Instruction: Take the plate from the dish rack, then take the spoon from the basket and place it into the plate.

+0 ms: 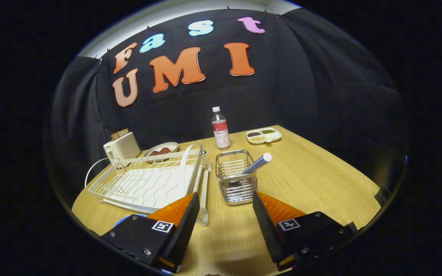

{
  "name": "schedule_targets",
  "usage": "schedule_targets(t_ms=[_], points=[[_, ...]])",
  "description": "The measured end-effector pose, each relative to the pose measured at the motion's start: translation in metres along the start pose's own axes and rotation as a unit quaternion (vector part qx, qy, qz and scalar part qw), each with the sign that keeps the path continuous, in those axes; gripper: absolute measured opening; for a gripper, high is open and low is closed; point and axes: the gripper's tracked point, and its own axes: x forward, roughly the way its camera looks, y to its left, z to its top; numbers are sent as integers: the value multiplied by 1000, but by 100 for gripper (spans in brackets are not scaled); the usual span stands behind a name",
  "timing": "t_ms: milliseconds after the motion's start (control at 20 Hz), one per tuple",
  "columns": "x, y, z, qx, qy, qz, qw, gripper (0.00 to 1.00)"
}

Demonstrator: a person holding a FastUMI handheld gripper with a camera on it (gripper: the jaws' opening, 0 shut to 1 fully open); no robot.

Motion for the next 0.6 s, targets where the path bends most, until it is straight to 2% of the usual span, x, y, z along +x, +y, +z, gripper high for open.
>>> schedule_targets(t_ms=[250,350,450,600], points=[[24,-30,25,7,-43,-43,998,82],[31,-33,32,5,-57,-52,997,78],[36,-36,32,1,-57,-59,997,69],[41,-37,32,2,-58,-72,996,42]])
